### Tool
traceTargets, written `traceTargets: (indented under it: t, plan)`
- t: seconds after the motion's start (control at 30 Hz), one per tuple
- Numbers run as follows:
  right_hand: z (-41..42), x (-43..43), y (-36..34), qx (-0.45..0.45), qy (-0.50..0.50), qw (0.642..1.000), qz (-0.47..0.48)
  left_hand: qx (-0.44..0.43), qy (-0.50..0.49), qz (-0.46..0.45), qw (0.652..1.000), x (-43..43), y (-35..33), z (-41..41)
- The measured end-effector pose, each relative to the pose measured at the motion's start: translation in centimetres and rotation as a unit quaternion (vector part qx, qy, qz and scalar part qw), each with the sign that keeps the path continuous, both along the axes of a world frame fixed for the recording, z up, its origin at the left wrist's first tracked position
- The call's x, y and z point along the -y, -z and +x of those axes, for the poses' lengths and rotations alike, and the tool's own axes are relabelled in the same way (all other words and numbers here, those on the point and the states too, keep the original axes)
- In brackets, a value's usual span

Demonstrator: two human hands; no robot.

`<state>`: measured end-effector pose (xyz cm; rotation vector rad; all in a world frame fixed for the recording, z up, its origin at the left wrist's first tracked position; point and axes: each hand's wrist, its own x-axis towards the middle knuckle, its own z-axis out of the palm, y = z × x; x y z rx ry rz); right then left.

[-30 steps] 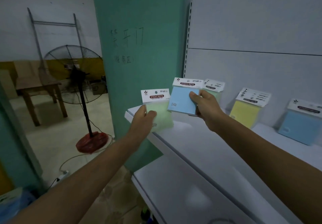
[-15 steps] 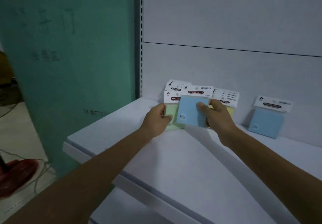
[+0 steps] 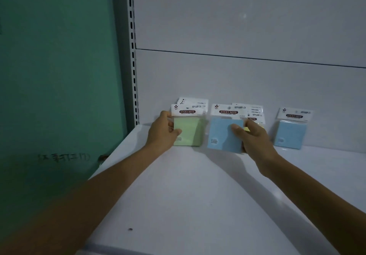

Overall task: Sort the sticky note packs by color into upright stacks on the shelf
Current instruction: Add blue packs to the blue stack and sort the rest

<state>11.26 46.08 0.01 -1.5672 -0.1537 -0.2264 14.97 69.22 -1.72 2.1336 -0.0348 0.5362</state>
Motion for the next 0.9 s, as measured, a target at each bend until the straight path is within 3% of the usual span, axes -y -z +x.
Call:
traceTargets:
  t: [0.6, 0.7, 0.77, 0.9]
  plan:
    - [0.2, 0.6, 1.5, -0.014, 0.021, 1.000, 0.000, 0.008, -0.003, -0.035, 0.999, 1.5, 1.2, 1.2]
    - [0.4, 1.9, 1.3, -0.012, 0.010, 1.000, 0.000, 0.124, -0.066, 0.026, 0.990, 2.6, 0.3, 0.0]
    - [0.5, 2.9, 0.9, -0.010, 0.000, 1.000, 0.009, 0.200, -0.032, 0.061, 0.977, 4.3, -0.8, -1.4]
    - [0.2, 6.0, 0.3, 0.010, 0.000, 1.000, 0.006, 0.191, 0.073, 0.119, 0.972, 10.2, -1.8, -3.5]
